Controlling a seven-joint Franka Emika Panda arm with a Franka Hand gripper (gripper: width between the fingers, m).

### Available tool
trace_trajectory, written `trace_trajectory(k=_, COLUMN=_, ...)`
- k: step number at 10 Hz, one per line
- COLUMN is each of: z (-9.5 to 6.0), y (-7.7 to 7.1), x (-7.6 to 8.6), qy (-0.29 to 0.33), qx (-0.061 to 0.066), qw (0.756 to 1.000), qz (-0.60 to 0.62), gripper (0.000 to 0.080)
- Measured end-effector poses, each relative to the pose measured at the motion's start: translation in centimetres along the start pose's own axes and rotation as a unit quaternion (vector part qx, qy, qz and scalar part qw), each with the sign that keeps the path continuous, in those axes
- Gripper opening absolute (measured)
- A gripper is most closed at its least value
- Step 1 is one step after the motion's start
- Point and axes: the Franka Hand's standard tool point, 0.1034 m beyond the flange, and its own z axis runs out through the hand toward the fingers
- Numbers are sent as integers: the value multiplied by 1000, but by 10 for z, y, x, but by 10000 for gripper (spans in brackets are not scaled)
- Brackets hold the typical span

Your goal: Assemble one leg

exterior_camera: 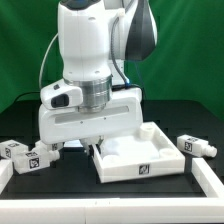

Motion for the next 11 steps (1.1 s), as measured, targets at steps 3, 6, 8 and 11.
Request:
trace_trajectory(k=3, z=9, y=1, x=13, qy=11, qx=23, qw=998, qz=64, gripper=51)
trace_trajectory(k=6, z=10, y=0, x=13, qy=11, qx=23, qw=998, qz=62, gripper=51)
trace_trajectory(k=8, z=10, y=-1, x=13, qy=11, qx=23, qw=998, qz=61, gripper=51)
trace_trajectory(k=11, z=6, y=-10, x=53, qy=15, qx=29, qw=998, qz=48, gripper=51)
